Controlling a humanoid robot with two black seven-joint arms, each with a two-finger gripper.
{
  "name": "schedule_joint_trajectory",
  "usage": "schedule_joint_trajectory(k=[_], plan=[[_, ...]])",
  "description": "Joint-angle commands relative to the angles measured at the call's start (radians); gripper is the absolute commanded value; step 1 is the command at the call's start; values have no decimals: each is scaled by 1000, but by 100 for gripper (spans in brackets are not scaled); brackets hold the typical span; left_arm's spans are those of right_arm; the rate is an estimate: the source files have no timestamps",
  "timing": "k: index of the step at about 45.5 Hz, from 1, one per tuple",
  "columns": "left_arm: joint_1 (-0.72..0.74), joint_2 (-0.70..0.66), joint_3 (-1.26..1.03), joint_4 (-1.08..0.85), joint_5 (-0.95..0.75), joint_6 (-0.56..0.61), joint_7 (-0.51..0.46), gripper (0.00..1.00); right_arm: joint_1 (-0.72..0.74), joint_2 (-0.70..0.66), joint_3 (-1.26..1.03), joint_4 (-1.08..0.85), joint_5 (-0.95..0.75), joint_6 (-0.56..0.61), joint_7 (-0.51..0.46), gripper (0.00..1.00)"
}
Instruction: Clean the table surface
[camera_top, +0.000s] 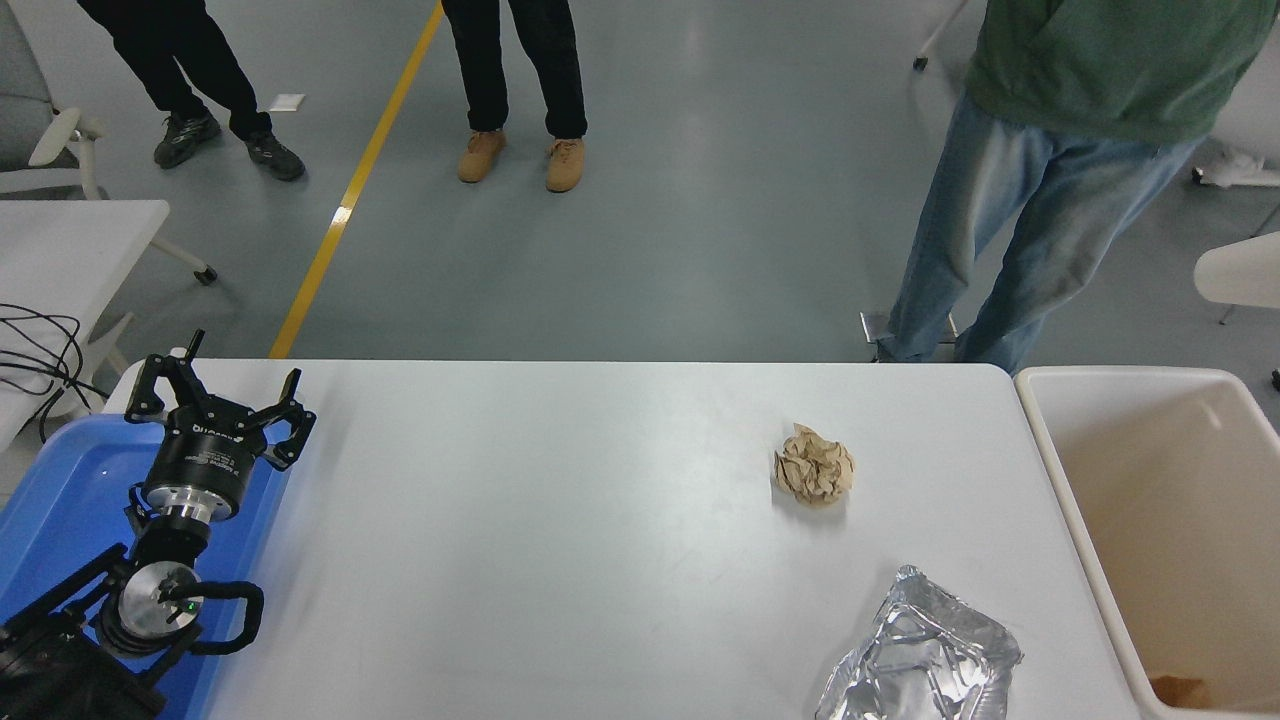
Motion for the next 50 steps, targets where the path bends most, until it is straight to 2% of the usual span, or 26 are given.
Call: schedule_joint_trajectory(k=[1, 14, 27, 43, 50], plan=[[0, -1, 0, 0, 0, 0, 0, 99, -155, 84, 2, -118, 127, -36, 17, 0], [0, 0, 0, 0, 0, 0, 0, 99, -326, 262, 25, -380, 251, -41, 17, 0], [0, 1, 0, 0, 0, 0, 0, 99, -416, 445, 25, -637, 303, -32, -3, 0], [0, -1, 0, 0, 0, 0, 0, 99, -470, 526, 25, -655, 372, -38, -24, 0], [0, -1, 0, 0, 0, 0, 0, 99, -464, 580, 25, -687, 375, -64, -87, 0]])
